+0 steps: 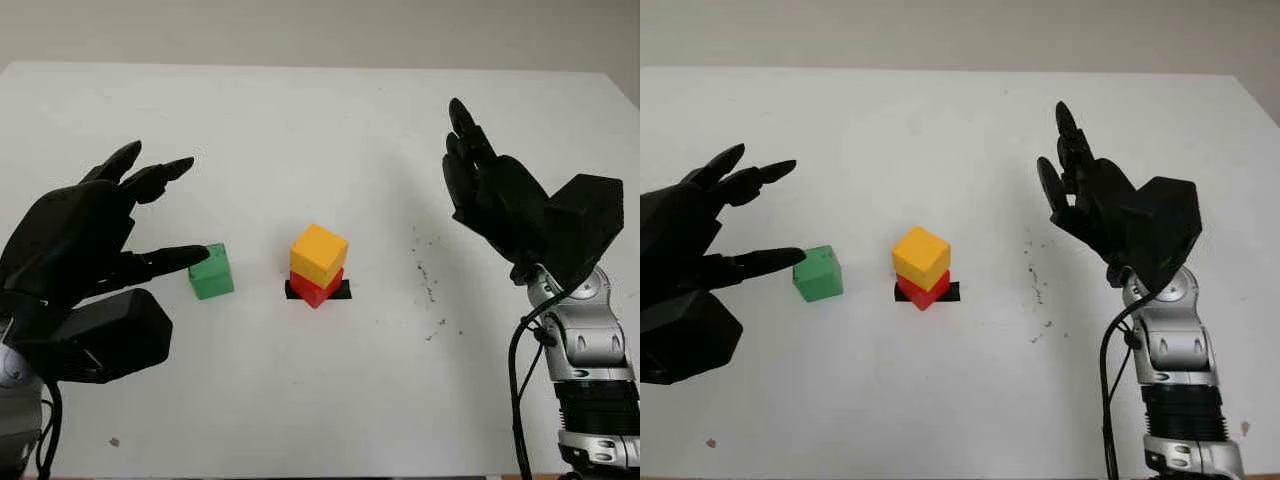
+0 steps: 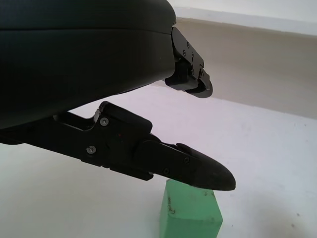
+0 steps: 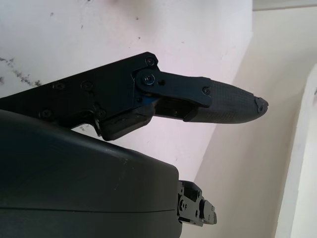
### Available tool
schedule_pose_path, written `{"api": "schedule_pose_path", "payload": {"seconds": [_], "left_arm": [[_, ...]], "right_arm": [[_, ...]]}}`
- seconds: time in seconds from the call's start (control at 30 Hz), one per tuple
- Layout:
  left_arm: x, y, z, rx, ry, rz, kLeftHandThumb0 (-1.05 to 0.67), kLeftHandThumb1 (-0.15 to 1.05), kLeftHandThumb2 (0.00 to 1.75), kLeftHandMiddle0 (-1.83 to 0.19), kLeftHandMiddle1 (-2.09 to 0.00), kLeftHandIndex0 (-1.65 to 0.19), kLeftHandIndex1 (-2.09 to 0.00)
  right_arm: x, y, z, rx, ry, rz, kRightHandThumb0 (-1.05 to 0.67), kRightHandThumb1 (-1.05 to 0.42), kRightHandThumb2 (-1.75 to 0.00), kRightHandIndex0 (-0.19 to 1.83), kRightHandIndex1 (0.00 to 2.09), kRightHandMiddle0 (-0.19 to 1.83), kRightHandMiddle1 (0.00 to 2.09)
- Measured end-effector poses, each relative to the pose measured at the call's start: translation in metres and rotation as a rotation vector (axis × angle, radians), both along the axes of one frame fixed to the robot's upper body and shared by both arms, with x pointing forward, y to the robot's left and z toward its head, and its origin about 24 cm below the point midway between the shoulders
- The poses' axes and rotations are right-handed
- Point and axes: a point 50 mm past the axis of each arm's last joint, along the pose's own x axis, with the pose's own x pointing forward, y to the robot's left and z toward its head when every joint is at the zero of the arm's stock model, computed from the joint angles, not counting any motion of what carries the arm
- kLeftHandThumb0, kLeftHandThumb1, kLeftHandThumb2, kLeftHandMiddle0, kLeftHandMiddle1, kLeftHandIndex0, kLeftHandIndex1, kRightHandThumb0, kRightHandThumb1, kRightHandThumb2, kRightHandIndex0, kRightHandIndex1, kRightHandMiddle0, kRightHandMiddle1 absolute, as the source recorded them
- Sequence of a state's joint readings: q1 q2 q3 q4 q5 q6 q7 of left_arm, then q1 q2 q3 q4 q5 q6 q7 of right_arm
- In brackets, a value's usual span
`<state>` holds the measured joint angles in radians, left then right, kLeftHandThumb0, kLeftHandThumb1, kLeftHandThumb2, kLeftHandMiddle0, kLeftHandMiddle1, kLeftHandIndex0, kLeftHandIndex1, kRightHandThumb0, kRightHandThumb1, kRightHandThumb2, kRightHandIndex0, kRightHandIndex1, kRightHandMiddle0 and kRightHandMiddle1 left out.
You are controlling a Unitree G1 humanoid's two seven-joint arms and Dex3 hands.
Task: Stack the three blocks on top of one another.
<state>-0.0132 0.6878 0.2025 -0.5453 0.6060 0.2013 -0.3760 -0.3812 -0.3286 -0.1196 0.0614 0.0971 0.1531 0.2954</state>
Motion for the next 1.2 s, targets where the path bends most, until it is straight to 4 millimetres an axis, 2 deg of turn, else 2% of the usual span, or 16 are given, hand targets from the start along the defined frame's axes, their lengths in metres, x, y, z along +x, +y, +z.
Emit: {"api": "schedule_pose_path", "payload": {"seconds": [0.2,0.5,0.8,1.07,1.13,1.2], "left_arm": [[0.005,-0.001,-0.005,0.064,0.045,0.012,-0.81,1.01,0.06,-0.02,-0.04,-0.33,-0.07],[0.022,-0.005,-0.031,0.102,0.166,0.051,-0.77,0.98,0.05,0.01,-0.05,-0.3,-0.06],[0.027,-0.014,-0.05,0.157,0.201,0.059,-0.79,0.99,0.06,0.0,-0.05,-0.34,-0.08],[0.027,-0.019,-0.054,0.167,0.196,0.041,-0.76,1.01,0.06,-0.05,-0.07,-0.46,-0.14],[0.027,-0.02,-0.055,0.157,0.18,0.039,-0.7,1.03,0.06,-0.09,-0.07,-0.52,-0.24],[0.026,-0.021,-0.057,0.15,0.153,0.02,-0.58,1.04,0.06,-0.19,-0.06,-0.38,-0.8]], "right_arm": [[-0.005,0.012,-0.013,0.1,-0.009,-0.017,-0.79,-1.05,-0.69,-0.19,0.0,-0.19,0.0],[-0.006,0.013,-0.01,0.105,-0.055,-0.028,-0.78,-1.05,-0.67,-0.19,0.0,-0.19,0.0],[-0.008,0.012,-0.015,0.106,-0.042,-0.034,-0.77,-1.05,-0.65,-0.19,0.0,-0.19,0.0],[-0.009,0.013,-0.01,0.103,-0.058,-0.021,-0.77,-1.05,-0.65,-0.19,0.0,-0.19,0.0],[-0.01,0.013,-0.01,0.102,-0.056,-0.022,-0.75,-1.05,-0.66,-0.19,0.0,-0.19,0.01],[-0.01,0.013,-0.011,0.1,-0.053,-0.024,-0.75,-1.05,-0.66,-0.19,0.0,-0.19,0.02]]}}
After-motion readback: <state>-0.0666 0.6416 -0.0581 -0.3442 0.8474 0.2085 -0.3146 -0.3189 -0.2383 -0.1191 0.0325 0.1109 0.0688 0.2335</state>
